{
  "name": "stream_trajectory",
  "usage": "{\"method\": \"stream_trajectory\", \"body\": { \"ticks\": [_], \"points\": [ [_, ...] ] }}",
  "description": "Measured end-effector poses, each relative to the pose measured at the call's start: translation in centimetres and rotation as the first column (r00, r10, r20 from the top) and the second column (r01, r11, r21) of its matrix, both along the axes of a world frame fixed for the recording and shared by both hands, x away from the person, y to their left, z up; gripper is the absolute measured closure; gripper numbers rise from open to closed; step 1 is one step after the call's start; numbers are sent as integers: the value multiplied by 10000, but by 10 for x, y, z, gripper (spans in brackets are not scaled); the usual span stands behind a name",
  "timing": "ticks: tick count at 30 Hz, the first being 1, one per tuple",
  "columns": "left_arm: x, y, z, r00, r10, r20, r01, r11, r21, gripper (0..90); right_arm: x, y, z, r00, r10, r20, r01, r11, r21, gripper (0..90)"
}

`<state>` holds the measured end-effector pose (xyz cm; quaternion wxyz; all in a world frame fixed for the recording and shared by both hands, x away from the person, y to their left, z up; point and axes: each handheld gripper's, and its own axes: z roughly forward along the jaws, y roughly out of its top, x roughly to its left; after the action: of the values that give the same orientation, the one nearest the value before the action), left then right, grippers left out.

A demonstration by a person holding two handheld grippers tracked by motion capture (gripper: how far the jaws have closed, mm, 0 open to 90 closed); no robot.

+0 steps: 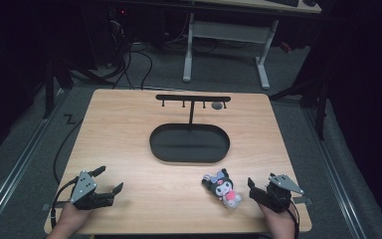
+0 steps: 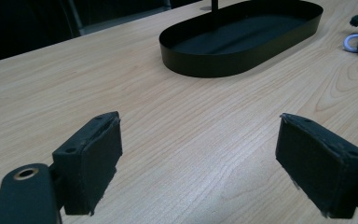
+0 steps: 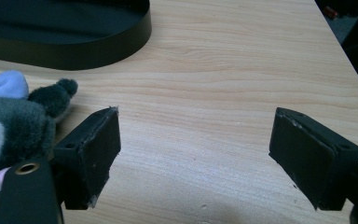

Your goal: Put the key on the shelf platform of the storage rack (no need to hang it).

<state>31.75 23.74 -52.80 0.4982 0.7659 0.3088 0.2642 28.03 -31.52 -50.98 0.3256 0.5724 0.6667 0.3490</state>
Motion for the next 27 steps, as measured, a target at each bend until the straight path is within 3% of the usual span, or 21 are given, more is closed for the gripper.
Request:
{"method": "stream_trajectory", "body": {
  "ticks": [13, 23, 27],
  "points": [
    [1, 0, 0, 9998, 170, -86, -170, 9999, -6, 154, 3, 3, 2, 9994, 317, 153, -315, 9994, -124, 164],
    [-1, 1, 0, 10000, 62, 45, -62, 10000, -50, 154, -3, 2, 10, 9991, 222, 349, -222, 9998, 4, 167],
    [0, 0, 0, 10000, 70, 11, -70, 10000, -5, 154, -3, 8, 16, 9968, 790, -87, -787, 9965, 290, 168]
  ]
}}
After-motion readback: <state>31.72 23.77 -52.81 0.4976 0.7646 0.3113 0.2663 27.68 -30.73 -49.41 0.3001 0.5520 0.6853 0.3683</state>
